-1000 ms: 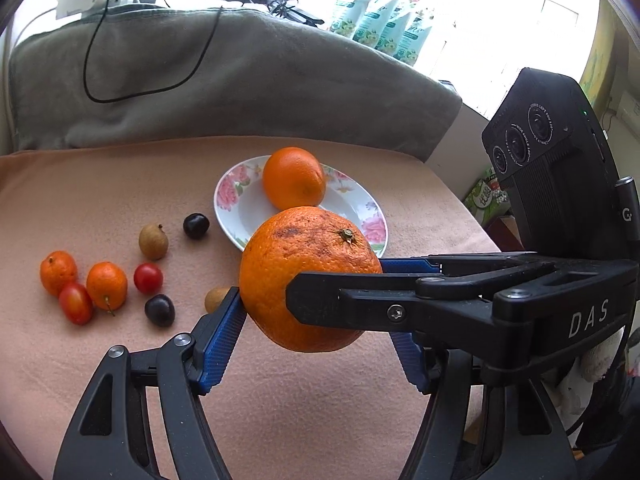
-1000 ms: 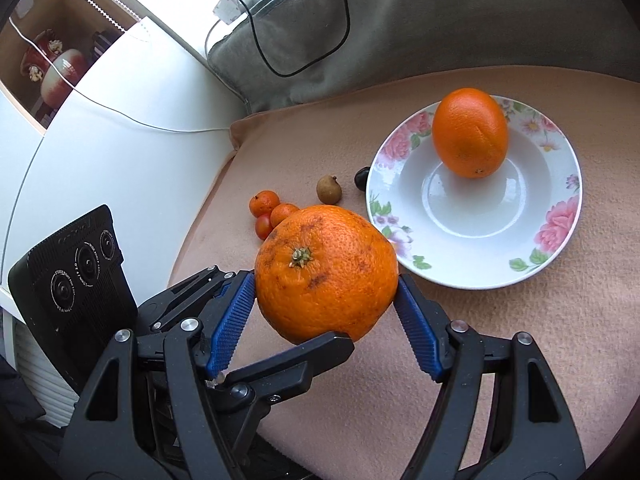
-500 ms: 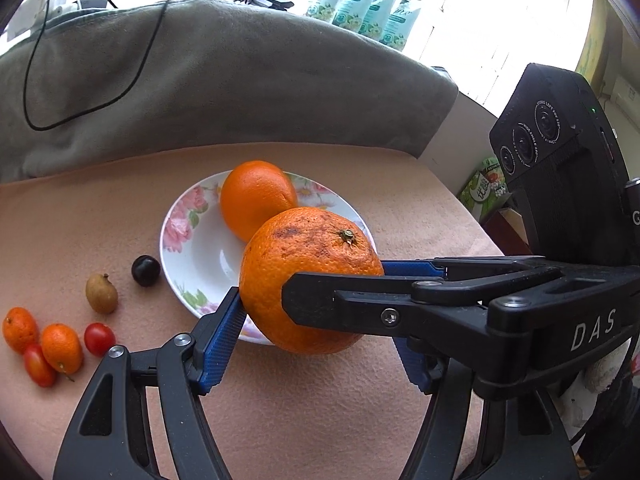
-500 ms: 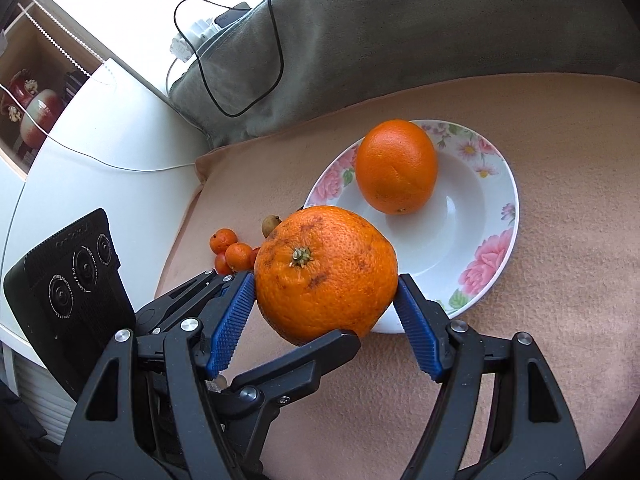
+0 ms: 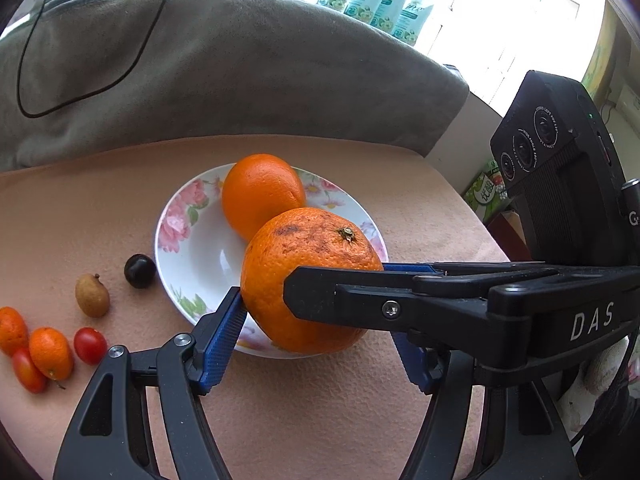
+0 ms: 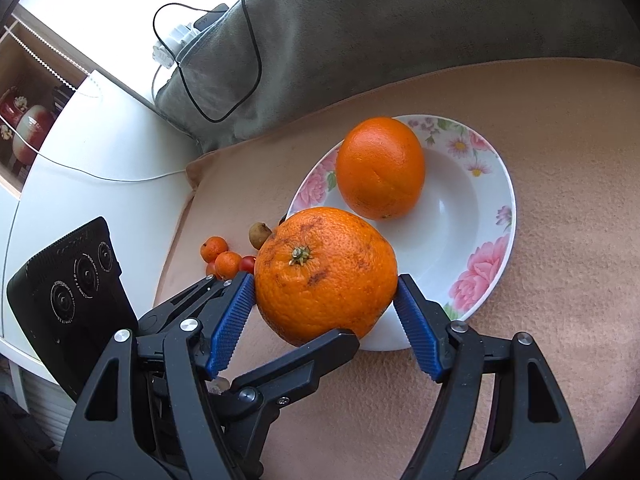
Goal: Organize fruits
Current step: 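Carry the mandarin onto the plate beside the orange and release, then move the right tool to the small tangerine among the fruits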
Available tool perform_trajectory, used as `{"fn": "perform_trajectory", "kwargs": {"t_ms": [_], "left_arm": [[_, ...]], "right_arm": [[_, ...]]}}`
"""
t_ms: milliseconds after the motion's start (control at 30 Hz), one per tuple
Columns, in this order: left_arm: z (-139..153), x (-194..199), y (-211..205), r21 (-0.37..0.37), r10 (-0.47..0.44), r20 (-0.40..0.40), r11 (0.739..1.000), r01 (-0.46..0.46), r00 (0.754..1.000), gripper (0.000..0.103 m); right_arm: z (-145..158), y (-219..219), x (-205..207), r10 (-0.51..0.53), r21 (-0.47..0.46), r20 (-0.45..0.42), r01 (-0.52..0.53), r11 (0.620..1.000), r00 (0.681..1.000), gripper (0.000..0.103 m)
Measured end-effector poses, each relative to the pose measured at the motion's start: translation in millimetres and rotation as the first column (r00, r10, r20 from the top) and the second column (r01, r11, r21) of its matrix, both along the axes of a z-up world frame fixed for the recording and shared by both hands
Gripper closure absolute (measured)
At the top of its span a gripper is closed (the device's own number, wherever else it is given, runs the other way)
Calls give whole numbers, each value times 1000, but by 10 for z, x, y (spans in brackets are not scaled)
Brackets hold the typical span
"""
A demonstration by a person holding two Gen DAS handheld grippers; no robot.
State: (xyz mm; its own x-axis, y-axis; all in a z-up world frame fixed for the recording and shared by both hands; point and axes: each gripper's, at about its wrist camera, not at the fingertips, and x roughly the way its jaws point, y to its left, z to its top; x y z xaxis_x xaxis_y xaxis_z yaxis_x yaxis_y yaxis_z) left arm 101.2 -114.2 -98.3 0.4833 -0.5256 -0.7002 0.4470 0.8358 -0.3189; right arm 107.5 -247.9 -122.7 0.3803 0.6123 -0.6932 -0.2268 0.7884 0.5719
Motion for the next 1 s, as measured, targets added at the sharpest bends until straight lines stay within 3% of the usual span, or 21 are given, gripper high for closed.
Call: {"fn": "perform_trajectory", "kwargs": {"t_ms": [367,1000], "left_arm": [[27,-2,98,-5,24,22,1000,-24,999,34],[76,-215,511,-8,99,69,995,-99,993,34]], "right_arm": [[233,-270,-40,-104,11,99,103,995,990,28],[324,-106,-141,-85,-34,185,93,995,979,28]]}}
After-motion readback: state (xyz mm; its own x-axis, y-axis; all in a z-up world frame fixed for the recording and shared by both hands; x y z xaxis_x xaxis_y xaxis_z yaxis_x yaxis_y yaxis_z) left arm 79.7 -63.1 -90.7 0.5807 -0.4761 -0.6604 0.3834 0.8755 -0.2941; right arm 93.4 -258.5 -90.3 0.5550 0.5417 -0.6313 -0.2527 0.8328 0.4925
